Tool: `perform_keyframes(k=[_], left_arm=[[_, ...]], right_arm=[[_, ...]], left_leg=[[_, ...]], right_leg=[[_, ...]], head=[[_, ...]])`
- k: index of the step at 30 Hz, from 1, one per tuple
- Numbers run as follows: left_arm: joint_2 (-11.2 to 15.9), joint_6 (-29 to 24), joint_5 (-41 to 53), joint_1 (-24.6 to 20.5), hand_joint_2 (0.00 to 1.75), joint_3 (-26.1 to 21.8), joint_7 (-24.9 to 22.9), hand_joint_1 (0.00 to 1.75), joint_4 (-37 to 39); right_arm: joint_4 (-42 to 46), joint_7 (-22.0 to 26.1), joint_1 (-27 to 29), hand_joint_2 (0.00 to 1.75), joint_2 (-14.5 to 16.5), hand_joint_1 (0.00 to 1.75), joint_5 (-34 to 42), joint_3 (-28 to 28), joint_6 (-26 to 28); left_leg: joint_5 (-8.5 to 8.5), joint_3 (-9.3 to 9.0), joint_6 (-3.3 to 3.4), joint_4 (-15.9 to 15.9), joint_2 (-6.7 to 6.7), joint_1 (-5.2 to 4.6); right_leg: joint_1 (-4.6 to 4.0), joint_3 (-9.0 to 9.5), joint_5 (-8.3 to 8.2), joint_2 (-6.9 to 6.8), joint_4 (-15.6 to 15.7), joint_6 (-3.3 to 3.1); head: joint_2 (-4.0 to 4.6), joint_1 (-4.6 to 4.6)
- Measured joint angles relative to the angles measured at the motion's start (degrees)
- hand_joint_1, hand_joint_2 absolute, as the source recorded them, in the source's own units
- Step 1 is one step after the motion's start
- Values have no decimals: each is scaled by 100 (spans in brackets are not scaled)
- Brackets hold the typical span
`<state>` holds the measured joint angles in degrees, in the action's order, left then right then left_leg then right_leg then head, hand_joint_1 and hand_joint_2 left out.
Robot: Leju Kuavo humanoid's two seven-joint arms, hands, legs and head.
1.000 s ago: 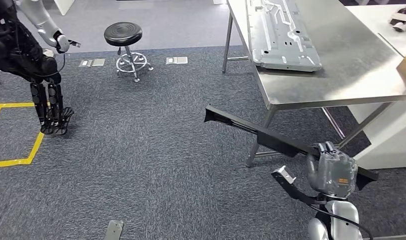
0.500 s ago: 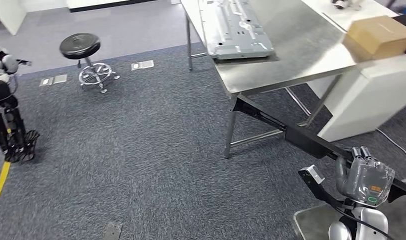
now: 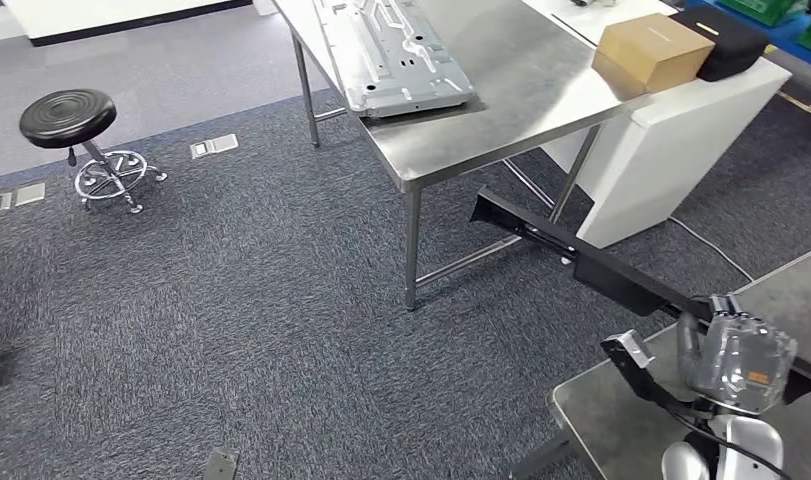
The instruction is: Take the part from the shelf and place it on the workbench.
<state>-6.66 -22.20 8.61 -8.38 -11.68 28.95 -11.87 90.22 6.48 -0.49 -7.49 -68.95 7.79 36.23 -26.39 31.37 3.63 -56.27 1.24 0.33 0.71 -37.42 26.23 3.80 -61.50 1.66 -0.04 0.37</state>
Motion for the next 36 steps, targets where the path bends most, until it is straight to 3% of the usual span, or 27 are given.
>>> perform_keyframes(k=[1,2,4,5,7,9,11,13,14,16,18,19,20,21,22,24,25,26,28,29,31,33,35,36], left_arm=[[-3,-5,3,5,175,-2,9,0,0],[-3,-12,6,11,175,-3,19,0,0],[-3,-23,8,21,175,-5,40,0,0],[-4,-28,2,23,175,-8,55,0,0],[-14,-37,-37,23,175,-23,102,0,0],[-19,-44,-115,21,175,-70,186,0,-5],[-16,-45,-184,19,175,-131,267,0,-15],[-16,-45,-228,13,175,-172,314,0,-26],[-16,-45,-249,5,175,-196,335,0,-31],[-17,-51,-297,-7,175,-251,413,0,-38],[-19,-86,-318,1,175,-299,517,0,-38],[-20,-105,-318,8,175,-314,556,0,-37],[-21,-121,-317,13,175,-328,581,0,-37],[-22,-128,-317,15,175,-343,598,0,-37],[-24,-130,-317,16,175,-358,620,0,-37],[-21,-122,-321,16,175,-394,690,0,-37],[-19,-116,-324,15,175,-406,732,0,-37],[-19,-103,-326,15,175,-415,771,0,-38],[-26,-53,-328,1,175,-420,833,0,-39],[-34,-22,-327,-12,175,-421,853,0,-39],[-51,16,-323,-29,175,-422,876,0,-39],[-65,30,-320,-25,175,-423,882,0,-38],[-71,36,-320,-14,175,-423,882,0,-37],[-75,36,-320,-11,175,-423,882,0,-37]], right_arm=[[2,7,-1,175,-10,175,16,13,-1],[2,11,0,175,-15,175,30,24,-2],[1,17,18,175,-19,175,52,44,-3],[1,20,26,175,-22,175,59,54,-3],[1,25,32,175,-33,175,65,74,-1],[6,29,34,175,-41,175,69,103,3],[29,32,47,175,-44,175,69,142,7],[51,32,70,175,-49,175,68,184,8],[62,32,86,175,-52,175,66,202,8],[89,32,105,175,-61,175,61,240,8],[103,32,115,175,-63,175,57,263,8],[105,32,122,175,-62,175,58,275,8],[106,32,132,175,-62,175,58,288,8],[106,32,140,175,-62,175,58,301,8],[107,32,147,175,-62,175,58,313,7],[110,35,154,175,-61,175,60,327,7],[112,37,158,175,-59,175,61,334,6],[113,40,163,175,-56,175,63,343,6],[119,51,198,175,-54,175,70,370,7],[126,59,220,175,-56,175,73,387,8],[144,70,235,175,-61,175,81,422,10],[152,73,227,175,-61,175,89,441,10],[151,73,242,175,-59,175,91,451,10],[151,73,251,175,-59,175,91,454,10]], left_leg=[[13,-1,15,19,-79,-10],[16,7,22,21,-165,-13],[12,22,18,18,-307,-14],[9,26,12,17,-368,-14],[-9,20,-16,7,-492,-4],[-54,3,-84,-32,-622,-18],[-113,-25,-161,-71,-726,-62],[-154,-54,-208,-81,-833,-69],[-197,-50,-235,-116,-793,-47],[-448,82,-288,-453,-512,2],[-859,435,-309,-1222,-208,24],[-999,625,-305,-1594,-155,24],[-1031,748,-294,-1807,-139,24],[-935,761,-274,-1785,-128,25],[-740,662,-243,-1537,-98,24],[-314,294,-163,-734,167,28],[-194,153,-132,-425,293,23],[-148,78,-110,-254,385,12],[-133,53,-80,-173,328,-26],[-96,35,-62,-126,273,-26],[-10,-5,-6,-11,168,-10],[29,-9,25,38,65,-2],[31,13,21,33,-30,-3],[30,19,15,29,-68,-1]], right_leg=[[7,-172,169,-171,-353,-15],[14,-361,337,-256,-752,-15],[35,-602,515,-300,-1276,29],[49,-599,505,-310,-1297,70],[93,-270,300,-396,-746,184],[112,227,60,-678,95,270],[88,427,-23,-821,443,209],[84,404,-35,-683,426,107],[104,401,-45,-614,427,73],[142,402,-69,-483,430,-21],[124,390,-84,-355,430,-92],[107,383,-90,-277,430,-110],[92,380,-95,-198,429,-120],[79,380,-99,-113,428,-124],[68,386,-103,-26,427,-127],[49,391,-110,131,421,-113],[44,383,-118,195,418,-99],[45,365,-128,250,417,-77],[55,326,-162,350,442,-1],[52,301,-165,330,429,32],[18,148,-22,82,167,32],[5,-184,308,-215,-527,-10],[27,-454,528,-294,-1142,22],[48,-433,514,-308,-1158,73]], head=[[0,-12],[0,-24],[0,-28],[0,-28],[0,-31],[0,-43],[0,-35],[0,-11],[0,-3],[0,12],[0,26],[0,30],[0,30],[0,30],[0,30],[0,27],[0,26],[0,26],[0,31],[0,30],[0,3],[0,-28],[0,-39],[0,-40]])
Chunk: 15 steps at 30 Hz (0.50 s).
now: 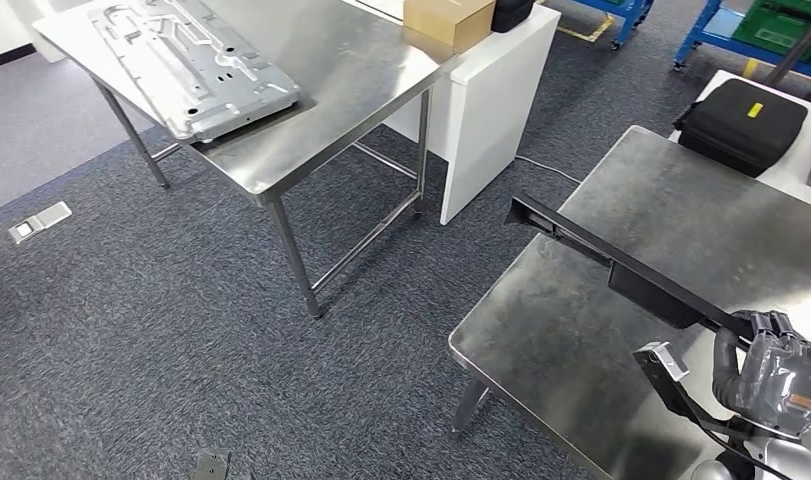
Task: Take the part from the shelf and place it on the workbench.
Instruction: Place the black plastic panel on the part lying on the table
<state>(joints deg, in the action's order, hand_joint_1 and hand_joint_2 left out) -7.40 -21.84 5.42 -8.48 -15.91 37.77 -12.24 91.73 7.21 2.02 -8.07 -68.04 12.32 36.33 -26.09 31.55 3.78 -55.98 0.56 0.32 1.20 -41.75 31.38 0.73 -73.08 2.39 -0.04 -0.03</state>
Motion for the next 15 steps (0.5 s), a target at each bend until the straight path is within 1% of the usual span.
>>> perform_keyframes(k=[1,2,3,4,5,6,7,8,9,10,12,13,15], left_arm=[[-5,1,0,1,175,0,0,0,0],[-11,1,0,-1,175,0,0,0,0],[-14,2,1,-5,175,0,1,0,0],[-16,2,1,-10,175,0,2,0,0],[-14,2,1,-15,175,0,3,0,0],[-11,2,1,-18,175,0,4,0,0],[-9,2,1,-21,175,0,4,0,0],[-7,1,1,-22,175,0,4,0,0],[-6,-3,1,-22,175,0,5,0,0],[-5,-14,4,-23,175,0,7,0,0],[-5,-73,15,-24,175,0,12,0,0],[-6,-107,21,-24,175,0,14,0,0],[-7,-144,27,-23,175,-1,15,0,0]], right_arm=[[1,0,5,175,0,175,0,3,0],[1,0,8,175,-1,175,0,5,0],[1,0,6,175,-1,175,0,8,0],[4,0,7,175,-1,175,-1,10,0],[8,0,10,175,1,175,-1,13,0],[11,-1,13,175,4,175,-1,14,0],[15,-1,18,175,8,175,-1,16,0],[17,-1,18,175,11,175,0,16,0],[18,-1,18,175,14,175,0,16,0],[19,0,17,175,15,175,0,17,0],[20,0,17,175,19,175,0,20,1],[20,0,17,175,21,175,0,24,1],[20,0,18,175,25,175,0,32,2]], left_leg=[[-3,3,-13,-8,-30,6],[-12,3,-34,-24,-52,12],[-27,6,-67,-47,-69,9],[-46,14,-105,-76,-79,-1],[-70,25,-115,-104,-85,-16],[-78,38,-85,-122,-89,-33],[-80,48,-36,-131,-88,-39],[-77,53,21,-131,-87,-37],[-66,57,59,-131,-86,-30],[-68,64,62,-141,-85,-20],[-88,112,31,-208,-85,-4],[-108,152,-2,-263,-85,1],[-168,261,-100,-416,-86,10]], right_leg=[[28,143,-94,-15,223,63],[61,386,-236,-39,633,128],[81,632,-353,-64,1057,168],[83,816,-438,-75,1385,170],[95,930,-487,-80,1581,144],[90,960,-496,-73,1637,103],[89,969,-515,-63,1651,74],[91,970,-522,-63,1651,62],[74,965,-523,-62,1644,58],[61,953,-518,-61,1626,49],[39,892,-487,-62,1531,3],[31,844,-463,-62,1462,-30],[19,719,-403,-63,1285,-98]], head=[[0,-1],[0,-2],[0,-9],[0,-15],[0,-13],[0,-2],[0,14],[0,31],[0,41],[0,43],[0,48],[0,48],[0,49]])
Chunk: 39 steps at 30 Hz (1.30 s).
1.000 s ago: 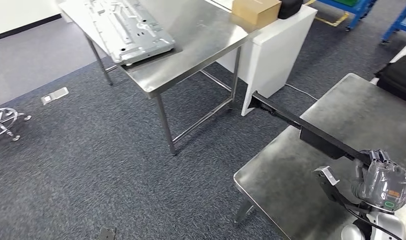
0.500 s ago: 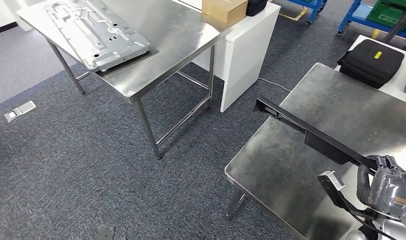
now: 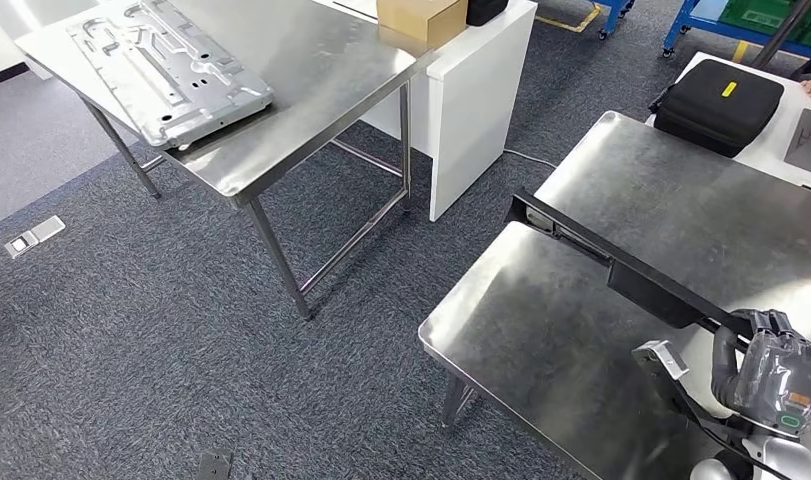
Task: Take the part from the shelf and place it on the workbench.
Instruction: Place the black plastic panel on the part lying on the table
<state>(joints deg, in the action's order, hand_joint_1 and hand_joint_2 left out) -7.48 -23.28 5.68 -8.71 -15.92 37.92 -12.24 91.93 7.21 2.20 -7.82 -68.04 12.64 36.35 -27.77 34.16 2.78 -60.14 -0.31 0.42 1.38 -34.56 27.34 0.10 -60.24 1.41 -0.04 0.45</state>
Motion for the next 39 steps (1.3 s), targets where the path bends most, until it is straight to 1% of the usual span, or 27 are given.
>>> perform_keyframes(k=[2,4,5,12,16,19,24,29,33,36,39], left_arm=[[2,4,0,0,175,-5,0,0,0],[4,27,1,1,175,-17,0,0,0],[4,37,3,2,175,-24,0,0,0],[2,132,-10,7,175,-70,-13,0,0],[2,168,-22,16,175,-94,-16,0,0],[2,168,-15,17,175,-112,-23,0,0],[3,167,4,16,175,-139,-26,0,0],[4,164,8,16,175,-143,-5,0,0],[3,166,29,17,175,-143,-6,0,0],[2,166,39,19,175,-144,-7,0,0],[2,166,42,21,175,-145,-7,0,0]], right_arm=[[0,1,7,175,4,175,1,4,2],[1,5,21,175,13,175,2,6,3],[1,10,27,175,20,175,2,7,3],[2,51,25,175,69,175,0,5,-45],[0,64,-26,175,83,175,-7,3,-91],[-7,69,-81,175,85,175,-35,2,-99],[-28,82,-172,175,91,175,-301,0,-42],[-79,64,-290,175,90,175,-384,-1,-44],[-81,38,-278,175,90,175,-404,-1,-44],[-68,4,-212,175,98,175,-426,-1,-44],[-55,-10,-170,175,105,175,-443,-1,-44]], left_leg=[[-67,130,-96,-184,-3,10],[-132,264,-153,-374,-5,17],[-163,330,-167,-468,-5,17],[-352,740,-197,-1047,-6,17],[-444,920,-198,-1316,-6,17],[-491,1014,-197,-1454,-6,16],[-500,1030,-192,-1481,-5,10],[-498,1019,-188,-1479,-5,-2],[-496,1003,-184,-1460,-4,-3],[-487,938,-176,-1383,-4,-4],[-462,810,-172,-1251,-4,-10]], right_leg=[[-9,-141,66,0,-196,-33],[-14,-279,133,1,-389,-36],[-15,-346,165,1,-483,-39],[-21,-743,345,0,-1040,-41],[-25,-916,424,0,-1288,-36],[-29,-1007,466,1,-1414,-27],[-33,-1022,474,0,-1436,-18],[-32,-1020,473,0,-1429,-16],[-32,-1006,472,-1,-1408,-15],[-32,-935,467,-1,-1334,-9],[-32,-809,448,-1,-1208,-2]], head=[[0,1],[0,0],[0,-1],[0,-2],[0,-2],[0,-2],[0,-3],[0,-2],[0,-2],[0,-2],[0,-3]])
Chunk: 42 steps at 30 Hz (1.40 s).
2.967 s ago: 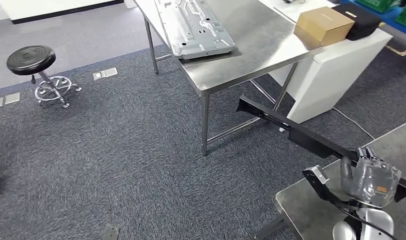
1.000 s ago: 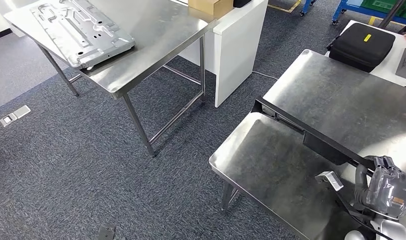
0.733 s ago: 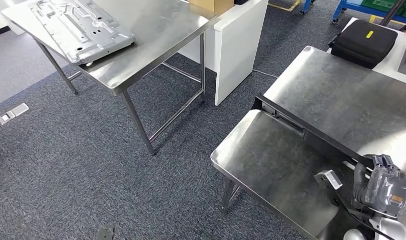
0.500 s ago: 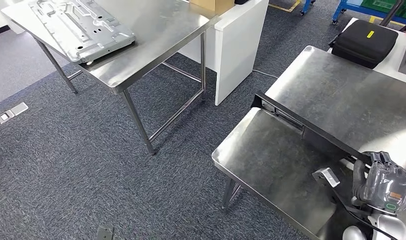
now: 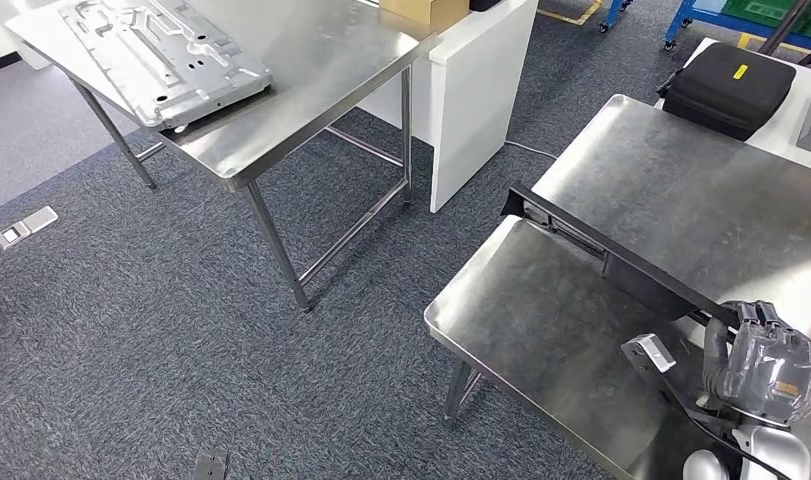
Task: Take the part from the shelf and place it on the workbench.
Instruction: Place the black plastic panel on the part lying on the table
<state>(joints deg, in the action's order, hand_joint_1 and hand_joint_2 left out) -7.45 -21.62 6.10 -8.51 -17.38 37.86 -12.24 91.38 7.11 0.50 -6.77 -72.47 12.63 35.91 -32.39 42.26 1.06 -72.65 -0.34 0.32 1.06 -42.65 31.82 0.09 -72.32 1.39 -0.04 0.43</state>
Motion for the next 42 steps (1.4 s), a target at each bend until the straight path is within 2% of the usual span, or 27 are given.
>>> perform_keyframes(k=[10,16,37,42], left_arm=[[0,30,31,0,175,0,5,0,0],[0,37,43,0,175,0,15,0,0],[0,29,98,-1,175,-21,37,0,0],[1,16,98,6,175,-29,37,0,0]], right_arm=[[177,-55,184,175,21,175,-62,4,-13],[228,-55,222,175,30,175,-62,4,-47],[280,-25,226,175,36,175,-62,5,-78],[295,-60,227,175,-51,175,-43,127,-163]], left_leg=[[130,-376,19,476,0,-14],[170,-494,24,640,0,-14],[175,-507,19,672,0,-16],[175,-508,19,672,0,-16]], right_leg=[[4,364,-113,0,462,26],[4,486,-153,0,630,25],[4,507,-158,0,672,29],[4,507,-158,-2,672,29]], head=[[0,1],[0,1],[0,1],[0,0]])
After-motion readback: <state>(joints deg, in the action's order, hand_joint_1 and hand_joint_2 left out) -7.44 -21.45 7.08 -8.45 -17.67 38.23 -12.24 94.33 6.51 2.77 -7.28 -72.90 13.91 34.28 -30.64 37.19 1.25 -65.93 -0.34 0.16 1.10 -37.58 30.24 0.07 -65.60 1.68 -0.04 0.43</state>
